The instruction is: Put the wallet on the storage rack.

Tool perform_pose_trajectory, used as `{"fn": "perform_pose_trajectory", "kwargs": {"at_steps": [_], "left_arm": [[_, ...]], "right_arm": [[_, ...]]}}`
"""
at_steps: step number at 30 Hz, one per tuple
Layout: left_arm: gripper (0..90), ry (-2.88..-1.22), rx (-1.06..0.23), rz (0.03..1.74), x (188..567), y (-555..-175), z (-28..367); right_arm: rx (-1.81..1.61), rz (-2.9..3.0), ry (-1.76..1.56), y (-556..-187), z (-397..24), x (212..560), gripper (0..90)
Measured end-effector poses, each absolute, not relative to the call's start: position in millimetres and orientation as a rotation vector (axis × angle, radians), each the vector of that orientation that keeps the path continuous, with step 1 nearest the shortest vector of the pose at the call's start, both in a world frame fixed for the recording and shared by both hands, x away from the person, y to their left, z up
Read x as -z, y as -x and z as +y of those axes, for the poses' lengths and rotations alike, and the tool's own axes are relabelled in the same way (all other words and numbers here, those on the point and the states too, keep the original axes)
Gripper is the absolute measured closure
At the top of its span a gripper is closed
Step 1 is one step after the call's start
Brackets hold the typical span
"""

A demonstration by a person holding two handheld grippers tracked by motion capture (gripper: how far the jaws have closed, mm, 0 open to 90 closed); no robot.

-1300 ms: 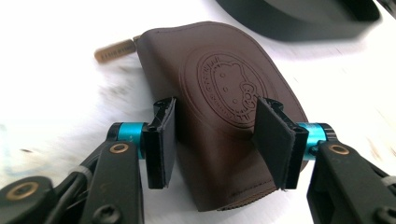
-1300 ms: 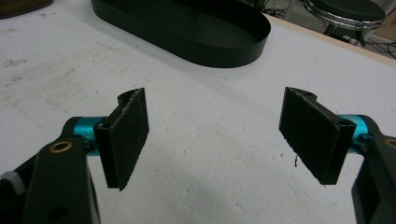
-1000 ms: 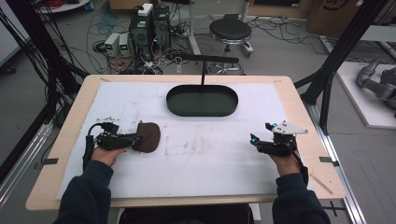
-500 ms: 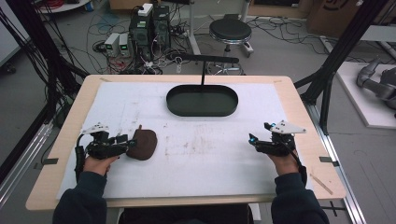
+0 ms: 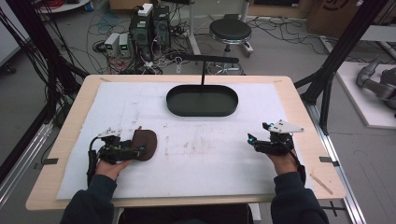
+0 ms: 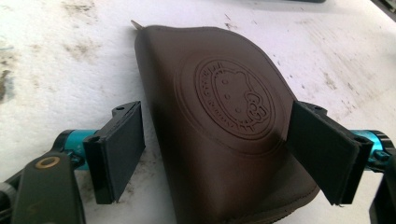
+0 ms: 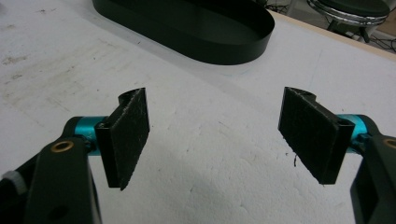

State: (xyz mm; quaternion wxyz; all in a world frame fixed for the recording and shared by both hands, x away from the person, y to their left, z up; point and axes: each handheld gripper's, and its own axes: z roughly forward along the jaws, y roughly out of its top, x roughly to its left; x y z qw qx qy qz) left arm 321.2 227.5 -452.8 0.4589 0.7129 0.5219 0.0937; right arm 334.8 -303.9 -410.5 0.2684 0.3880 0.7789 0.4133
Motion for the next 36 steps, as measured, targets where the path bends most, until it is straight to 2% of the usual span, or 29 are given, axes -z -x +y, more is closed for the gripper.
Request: {"fn": "perform_pose_trajectory", "kwargs": {"at_steps": [2, 7, 10, 11, 15, 23, 29, 36], "left_arm": [[19.8, -1.762, -0.221, 1.278, 453, -322, 227], [29.0, -1.769, -0.170, 1.270, 451, -325, 232], [37.0, -1.732, -0.147, 1.287, 449, -327, 237], [42.2, -1.725, -0.158, 1.285, 448, -326, 238], [51.1, -1.716, -0.200, 1.260, 441, -324, 239], [61.7, -1.630, -0.354, 1.276, 426, -317, 255], [64.2, -1.598, -0.568, 1.287, 410, -308, 268], [64.0, -1.797, -0.727, 1.201, 404, -308, 241]], "right_arm": [[-1.111, 2.103, -1.048, -335, -304, 411, 26.3], [-1.122, 2.094, -1.059, -335, -305, 410, 26.3], [-1.123, 2.089, -1.060, -335, -306, 410, 26.3], [-1.125, 2.087, -1.059, -335, -306, 410, 26.3], [-1.123, 2.081, -1.061, -334, -309, 409, 26.3], [-1.131, 2.072, -1.069, -333, -311, 409, 26.2], [-1.126, 2.081, -1.062, -334, -309, 410, 26.2], [-1.127, 2.085, -1.066, -334, -307, 410, 26.3]]}}
